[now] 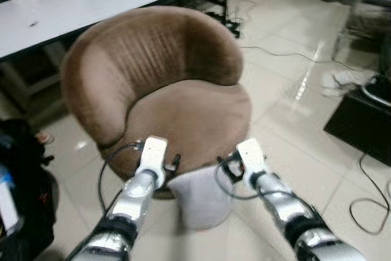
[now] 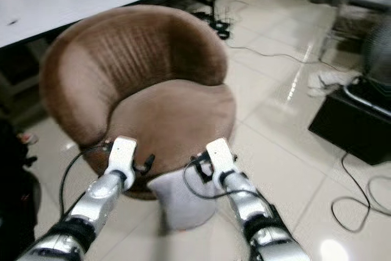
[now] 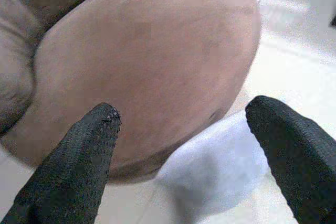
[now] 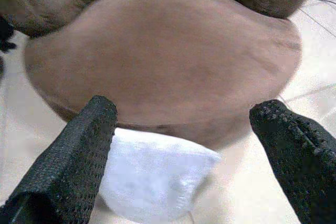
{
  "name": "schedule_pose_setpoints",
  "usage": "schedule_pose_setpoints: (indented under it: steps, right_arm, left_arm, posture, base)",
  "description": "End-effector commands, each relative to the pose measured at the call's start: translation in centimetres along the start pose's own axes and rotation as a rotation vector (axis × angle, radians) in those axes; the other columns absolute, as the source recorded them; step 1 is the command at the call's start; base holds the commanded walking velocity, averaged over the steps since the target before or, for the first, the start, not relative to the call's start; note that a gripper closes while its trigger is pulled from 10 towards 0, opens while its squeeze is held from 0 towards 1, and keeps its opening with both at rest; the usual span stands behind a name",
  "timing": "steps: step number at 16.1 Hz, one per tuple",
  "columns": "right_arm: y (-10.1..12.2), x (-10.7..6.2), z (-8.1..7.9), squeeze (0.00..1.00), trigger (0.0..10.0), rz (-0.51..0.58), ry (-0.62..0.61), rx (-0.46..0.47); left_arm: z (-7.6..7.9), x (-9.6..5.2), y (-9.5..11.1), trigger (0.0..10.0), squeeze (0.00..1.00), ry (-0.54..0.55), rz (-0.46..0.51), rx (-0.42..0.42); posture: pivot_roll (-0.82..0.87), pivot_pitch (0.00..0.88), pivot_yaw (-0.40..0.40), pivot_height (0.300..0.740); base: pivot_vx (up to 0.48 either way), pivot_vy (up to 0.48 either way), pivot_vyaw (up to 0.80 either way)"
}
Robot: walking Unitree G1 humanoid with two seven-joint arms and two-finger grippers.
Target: Move the pillow to the sofa from floor
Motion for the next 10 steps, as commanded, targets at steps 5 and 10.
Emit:
schedule_pose_setpoints:
  steps: [5, 10]
  right_arm:
    - [0.61, 0.31, -0.82, 0.0, 10.0, 0.016, 0.021, 0.003]
    - [0.41, 0.26, -1.07, 0.0, 10.0, 0.012, 0.027, 0.005]
  left_arm:
    - [-1.11, -0.23, -0.44, 10.0, 0.0, 0.026, -0.011, -0.007]
    - [-1.22, -0.21, -0.21, 10.0, 0.0, 0.036, 0.004, -0.036]
  posture:
    - [-0.13, 0.0, 0.092, 0.74]
    - [-0.13, 0.0, 0.094, 0.74]
  base:
    - [0.0, 0.0, 0.0]
    - [0.0, -0.433, 0.0]
Point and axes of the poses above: a point about 5 cm out from each wrist's last joint towards the gripper, its own x axis pointing out of the wrist towards the gripper, its own y axis along the axis of the wrist's last joint, z = x × y, the point moved 6 cm from there along x, pointing out of the wrist towards the gripper, and after that the axes turned 4 degrees about -x, right-handed, at the moved point
